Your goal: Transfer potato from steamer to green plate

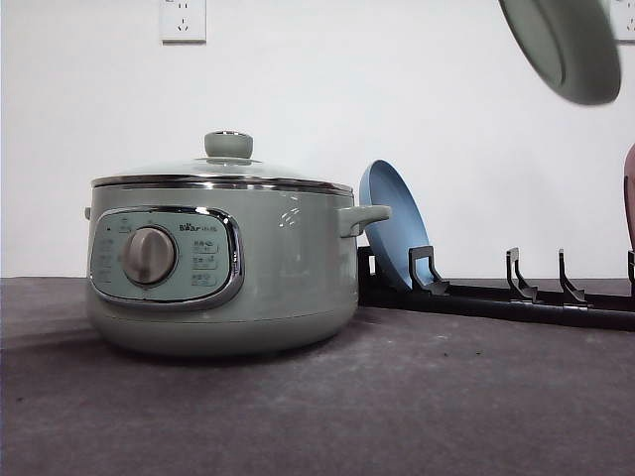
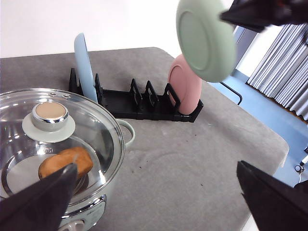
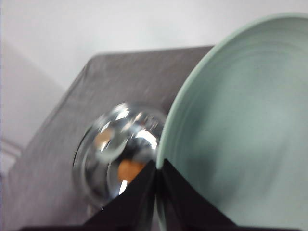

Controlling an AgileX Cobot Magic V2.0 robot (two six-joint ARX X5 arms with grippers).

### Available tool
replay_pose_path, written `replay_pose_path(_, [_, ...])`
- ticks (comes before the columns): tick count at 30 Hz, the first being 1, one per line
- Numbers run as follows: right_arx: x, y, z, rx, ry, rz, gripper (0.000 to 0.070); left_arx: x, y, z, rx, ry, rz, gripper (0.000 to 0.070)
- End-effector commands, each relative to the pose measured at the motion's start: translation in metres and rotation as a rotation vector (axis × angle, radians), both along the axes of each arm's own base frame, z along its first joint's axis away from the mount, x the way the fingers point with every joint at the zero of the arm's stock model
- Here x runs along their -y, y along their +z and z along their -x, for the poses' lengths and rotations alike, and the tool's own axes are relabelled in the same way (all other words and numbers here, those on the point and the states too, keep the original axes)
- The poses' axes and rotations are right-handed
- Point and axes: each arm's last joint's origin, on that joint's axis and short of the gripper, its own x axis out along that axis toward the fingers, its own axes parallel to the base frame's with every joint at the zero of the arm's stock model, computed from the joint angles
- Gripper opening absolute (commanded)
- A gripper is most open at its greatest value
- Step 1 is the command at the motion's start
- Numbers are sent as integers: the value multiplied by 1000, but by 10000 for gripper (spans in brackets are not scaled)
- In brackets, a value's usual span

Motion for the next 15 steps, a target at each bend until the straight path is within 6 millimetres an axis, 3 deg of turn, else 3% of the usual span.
replay_pose_path(1, [-8,3,13,49,53,99,3,1,6,1,31,-22,2,677])
replay_pose_path(9, [-37,-18,80,-11,153,345,3,1,6,1,30,-22,2,677])
replay_pose_path(15, [-48,-41,109,-41,195,428,3,1,6,1,31,-22,2,677])
